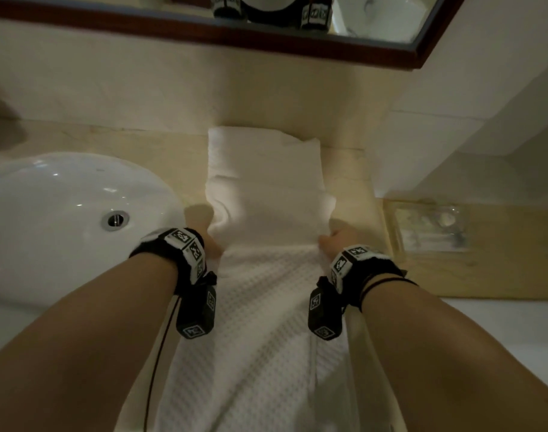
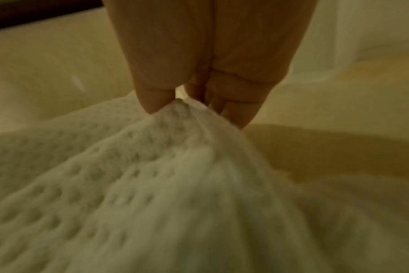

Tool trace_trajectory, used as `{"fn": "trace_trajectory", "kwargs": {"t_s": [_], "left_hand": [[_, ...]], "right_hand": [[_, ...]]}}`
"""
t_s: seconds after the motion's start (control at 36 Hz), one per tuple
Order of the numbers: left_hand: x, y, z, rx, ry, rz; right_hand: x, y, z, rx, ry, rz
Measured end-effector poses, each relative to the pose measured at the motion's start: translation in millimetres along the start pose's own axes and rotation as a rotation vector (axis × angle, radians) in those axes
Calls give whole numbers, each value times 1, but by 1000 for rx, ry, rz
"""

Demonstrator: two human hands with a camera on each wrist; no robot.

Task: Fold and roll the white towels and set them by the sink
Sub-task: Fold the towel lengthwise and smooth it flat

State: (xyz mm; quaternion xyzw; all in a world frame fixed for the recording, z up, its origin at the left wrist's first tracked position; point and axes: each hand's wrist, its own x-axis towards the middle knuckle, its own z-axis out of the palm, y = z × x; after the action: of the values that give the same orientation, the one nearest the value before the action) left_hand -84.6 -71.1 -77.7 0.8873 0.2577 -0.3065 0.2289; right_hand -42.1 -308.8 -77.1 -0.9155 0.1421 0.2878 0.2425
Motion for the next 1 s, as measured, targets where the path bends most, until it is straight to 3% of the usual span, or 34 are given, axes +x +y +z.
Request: {"fn": "trace_trajectory", "kwargs": {"t_s": [0.08, 0.19, 0.44, 0.56, 0.69, 0.75, 0.81, 1.0], "left_hand": [[0, 10, -4, -65, 62, 36], [8, 21, -10, -254, 153, 130], [29, 11, -12, -285, 54, -3], [31, 6, -18, -364, 9, -5], [33, 11, -26, -649, 146, 77], [33, 11, -30, -666, 194, 77], [36, 10, -29, -668, 153, 93], [37, 24, -25, -394, 220, 85]], "right_hand": [[6, -1, -5, 83, 5, -10], [12, -10, -12, 330, 46, 89], [25, -12, -11, 189, 76, 16], [33, -10, -7, 250, 110, 9], [36, -22, -16, 396, 72, 54], [40, -24, -19, 411, 91, 48], [43, -22, -21, 362, 110, 28], [48, -19, -20, 432, 179, -10]]}}
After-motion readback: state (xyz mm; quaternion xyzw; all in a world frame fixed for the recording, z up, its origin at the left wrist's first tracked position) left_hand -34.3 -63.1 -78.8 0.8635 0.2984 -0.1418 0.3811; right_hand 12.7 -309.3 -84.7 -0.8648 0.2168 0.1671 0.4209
